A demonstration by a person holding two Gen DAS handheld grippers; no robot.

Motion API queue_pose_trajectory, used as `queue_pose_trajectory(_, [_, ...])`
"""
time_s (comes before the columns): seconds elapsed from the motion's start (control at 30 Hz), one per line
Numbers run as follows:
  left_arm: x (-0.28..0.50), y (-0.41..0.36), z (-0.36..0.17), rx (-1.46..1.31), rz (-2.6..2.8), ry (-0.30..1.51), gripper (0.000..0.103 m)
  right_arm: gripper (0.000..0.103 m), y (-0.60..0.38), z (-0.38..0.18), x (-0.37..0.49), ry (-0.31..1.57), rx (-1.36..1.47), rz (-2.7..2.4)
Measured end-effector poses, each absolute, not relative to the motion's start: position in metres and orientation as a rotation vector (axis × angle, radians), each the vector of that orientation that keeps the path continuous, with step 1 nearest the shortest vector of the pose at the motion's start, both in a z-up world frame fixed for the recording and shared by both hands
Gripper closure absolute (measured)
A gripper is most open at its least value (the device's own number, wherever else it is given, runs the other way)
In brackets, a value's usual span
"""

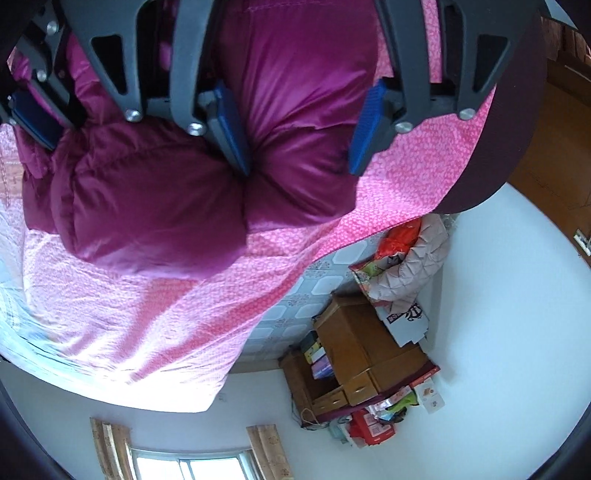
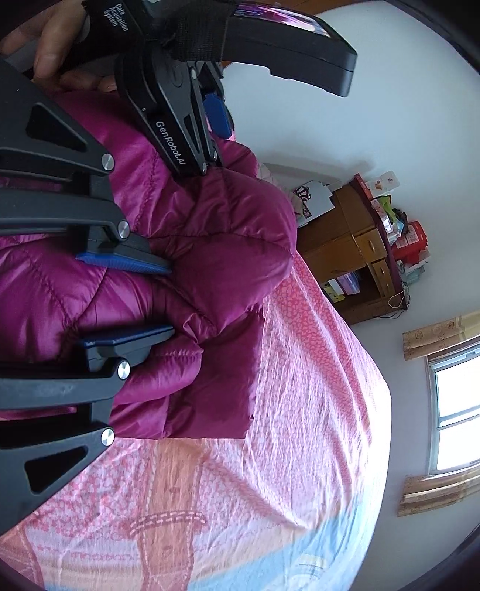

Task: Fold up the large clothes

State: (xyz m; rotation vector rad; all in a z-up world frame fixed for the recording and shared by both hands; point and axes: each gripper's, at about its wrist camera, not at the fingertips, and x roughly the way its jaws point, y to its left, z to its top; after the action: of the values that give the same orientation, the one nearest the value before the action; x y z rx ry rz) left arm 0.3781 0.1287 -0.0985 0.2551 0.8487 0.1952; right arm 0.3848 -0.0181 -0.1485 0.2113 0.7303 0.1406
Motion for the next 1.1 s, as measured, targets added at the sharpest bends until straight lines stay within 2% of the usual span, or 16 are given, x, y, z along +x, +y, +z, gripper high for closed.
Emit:
queue_pose_trajectory(0.07, [0.373,0.13,-0.097,0.256,0.203,0.844,0.033,0.073,-0.015,-0.144,0.376,0.737,0.188,0.128])
queue_pose_trajectory(0.23, [0.341,0.132,-0.081,0.266,0.184,0.827,0.028,0.072,-0.021,-0.13,0.331,0.698,0.233,0.107])
queue_pose_trajectory(0.37, [0.304,0.134,-0.064,0.25,0.182,0.783,0.022,0.044,-0.029,-0.124,0.283,0.614,0.316,0.118])
queue_pose_trajectory(0.4, [0.293,0.134,-0.061,0.252,0.18,0.771,0.021,0.041,-0.029,-0.123,0.272,0.603,0.324,0.115])
queue_pose_trajectory(0.67, [0.22,0.135,-0.05,0.244,0.166,0.713,0.006,0.041,-0.02,-0.124,0.211,0.635,0.297,0.103])
queue_pose_trajectory(0.97, [0.163,0.143,-0.074,0.212,0.187,0.747,0.006,0.04,-0.005,-0.132,0.159,0.7,0.212,0.108])
queue_pose_trajectory(1.1, [0.136,0.149,-0.08,0.201,0.182,0.748,0.006,0.035,0.001,-0.13,0.143,0.732,0.201,0.121])
